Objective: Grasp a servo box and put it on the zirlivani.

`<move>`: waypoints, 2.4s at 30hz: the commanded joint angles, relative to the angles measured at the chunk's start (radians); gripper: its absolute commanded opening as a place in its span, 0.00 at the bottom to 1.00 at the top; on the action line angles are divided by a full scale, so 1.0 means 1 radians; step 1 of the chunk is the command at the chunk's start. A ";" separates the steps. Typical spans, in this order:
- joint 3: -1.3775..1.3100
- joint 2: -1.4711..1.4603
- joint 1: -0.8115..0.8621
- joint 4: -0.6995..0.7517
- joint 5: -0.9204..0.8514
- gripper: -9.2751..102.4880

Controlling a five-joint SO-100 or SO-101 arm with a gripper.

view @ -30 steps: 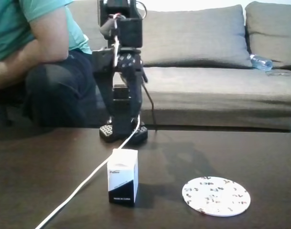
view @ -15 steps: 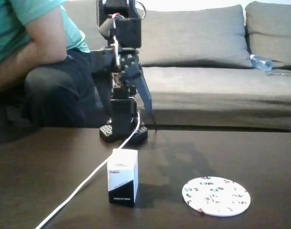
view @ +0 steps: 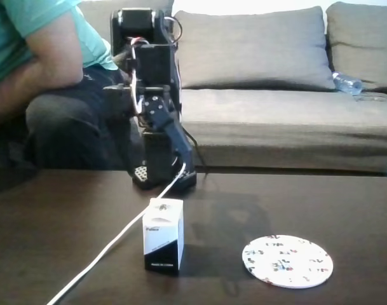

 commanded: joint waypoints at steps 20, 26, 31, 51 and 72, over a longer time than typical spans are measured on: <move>-0.023 -0.118 0.014 0.006 -0.005 0.43; -0.023 -0.153 0.002 0.008 0.009 0.43; -0.014 -0.163 -0.015 0.008 0.015 0.43; -0.137 -0.344 -0.043 -0.005 0.049 0.43; -0.123 -0.357 -0.054 -0.005 0.051 0.35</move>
